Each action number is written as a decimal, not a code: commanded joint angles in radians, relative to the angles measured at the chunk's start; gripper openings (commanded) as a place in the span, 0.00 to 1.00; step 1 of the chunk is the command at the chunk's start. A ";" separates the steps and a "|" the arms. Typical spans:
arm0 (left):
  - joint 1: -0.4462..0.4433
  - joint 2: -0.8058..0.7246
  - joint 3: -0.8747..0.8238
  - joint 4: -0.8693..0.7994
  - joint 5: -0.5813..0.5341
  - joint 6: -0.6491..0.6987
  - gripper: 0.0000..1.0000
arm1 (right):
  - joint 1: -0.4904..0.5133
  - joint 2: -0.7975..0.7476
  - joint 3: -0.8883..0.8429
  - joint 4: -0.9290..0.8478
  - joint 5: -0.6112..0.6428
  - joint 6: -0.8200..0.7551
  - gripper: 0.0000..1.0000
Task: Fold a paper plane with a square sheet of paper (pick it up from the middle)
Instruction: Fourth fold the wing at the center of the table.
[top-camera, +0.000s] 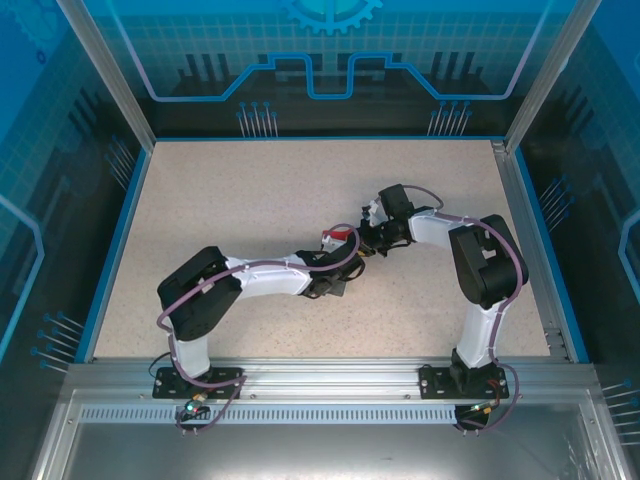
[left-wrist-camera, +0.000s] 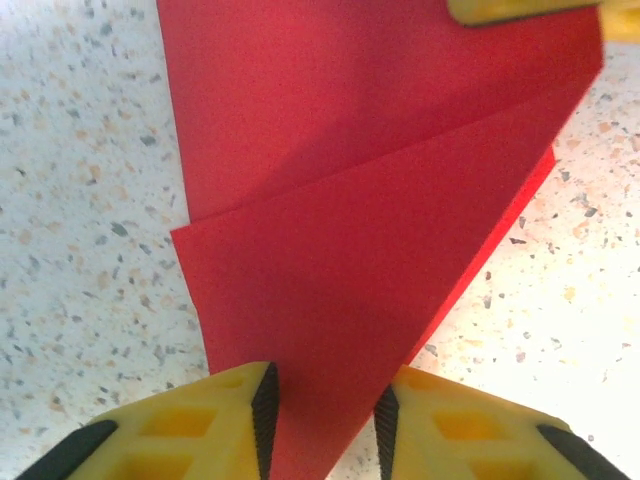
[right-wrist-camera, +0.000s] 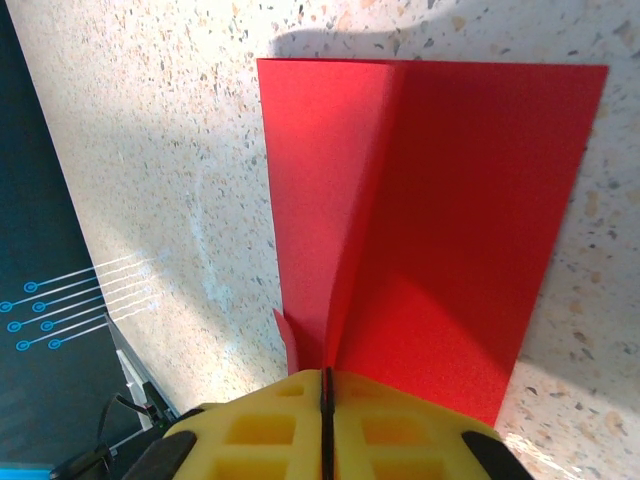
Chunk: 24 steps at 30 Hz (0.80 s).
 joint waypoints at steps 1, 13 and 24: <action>-0.007 -0.032 -0.021 0.010 -0.046 0.034 0.38 | -0.014 -0.007 0.024 -0.018 -0.022 0.004 0.10; -0.007 -0.002 -0.008 -0.011 -0.085 0.050 0.39 | -0.014 -0.006 0.029 -0.022 -0.018 0.010 0.10; -0.007 0.006 -0.013 -0.010 -0.068 0.049 0.28 | -0.012 -0.002 0.038 -0.028 -0.015 0.009 0.10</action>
